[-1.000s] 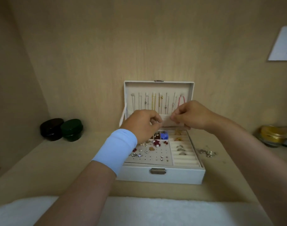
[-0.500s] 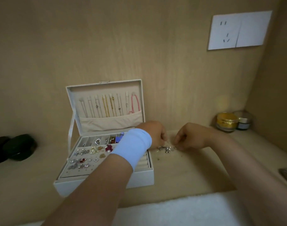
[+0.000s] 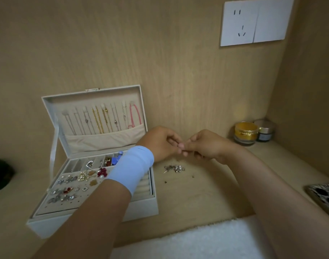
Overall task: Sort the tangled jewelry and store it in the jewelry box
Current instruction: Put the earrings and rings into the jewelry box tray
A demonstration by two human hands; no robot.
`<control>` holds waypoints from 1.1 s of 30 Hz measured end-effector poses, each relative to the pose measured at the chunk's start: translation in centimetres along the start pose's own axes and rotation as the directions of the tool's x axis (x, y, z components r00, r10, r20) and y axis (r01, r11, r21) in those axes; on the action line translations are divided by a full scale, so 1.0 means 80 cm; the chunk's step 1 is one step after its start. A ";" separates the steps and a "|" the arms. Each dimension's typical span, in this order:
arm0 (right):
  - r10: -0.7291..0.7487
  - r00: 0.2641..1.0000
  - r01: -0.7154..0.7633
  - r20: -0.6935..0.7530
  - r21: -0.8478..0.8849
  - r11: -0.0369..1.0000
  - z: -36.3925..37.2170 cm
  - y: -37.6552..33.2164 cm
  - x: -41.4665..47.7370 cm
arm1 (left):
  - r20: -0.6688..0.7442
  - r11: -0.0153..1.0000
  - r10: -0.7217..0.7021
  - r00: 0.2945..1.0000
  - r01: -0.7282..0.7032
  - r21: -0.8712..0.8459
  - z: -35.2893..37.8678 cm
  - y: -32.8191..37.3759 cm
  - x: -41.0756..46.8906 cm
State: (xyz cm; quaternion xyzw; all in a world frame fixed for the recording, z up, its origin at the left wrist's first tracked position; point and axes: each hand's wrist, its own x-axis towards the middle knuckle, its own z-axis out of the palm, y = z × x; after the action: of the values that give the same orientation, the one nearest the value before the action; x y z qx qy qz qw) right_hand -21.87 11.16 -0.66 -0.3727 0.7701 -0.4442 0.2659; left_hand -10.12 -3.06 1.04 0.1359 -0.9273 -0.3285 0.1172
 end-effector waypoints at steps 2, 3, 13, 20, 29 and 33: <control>0.059 0.998 -0.059 0.001 0.080 0.995 0.004 -0.003 0.001 | -0.054 0.998 0.004 0.999 -0.007 -0.065 -0.007 -0.001 -0.003; 0.071 0.997 -0.071 0.006 0.109 0.992 0.007 -0.005 0.002 | -0.073 0.995 0.006 0.997 -0.013 -0.095 -0.009 -0.001 -0.005; -0.109 0.988 0.048 -0.109 -0.451 0.891 0.032 0.017 0.021 | -0.186 0.998 0.030 0.982 -0.021 0.051 -0.031 -0.006 -0.020; -0.126 0.982 0.002 -0.140 -0.662 0.750 0.043 0.005 0.021 | -0.200 0.995 0.091 0.976 -0.081 0.058 -0.043 0.001 -0.034; -0.377 0.891 0.291 -0.254 -0.320 0.902 0.073 -0.058 -0.003 | -0.275 0.989 -0.031 0.961 -0.010 -0.148 -0.091 -0.016 -0.099; -0.456 0.856 0.429 -0.244 -0.157 0.890 0.118 -0.107 -0.034 | -0.253 0.973 -0.082 0.964 0.022 -0.229 -0.109 -0.035 -0.145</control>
State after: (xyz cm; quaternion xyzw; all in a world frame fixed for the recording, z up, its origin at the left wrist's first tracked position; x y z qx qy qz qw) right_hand -10.38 5.95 2.72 -0.4868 0.7137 -0.5029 0.0290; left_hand 3.89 -6.33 4.35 0.1882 -0.8570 -0.4131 0.2439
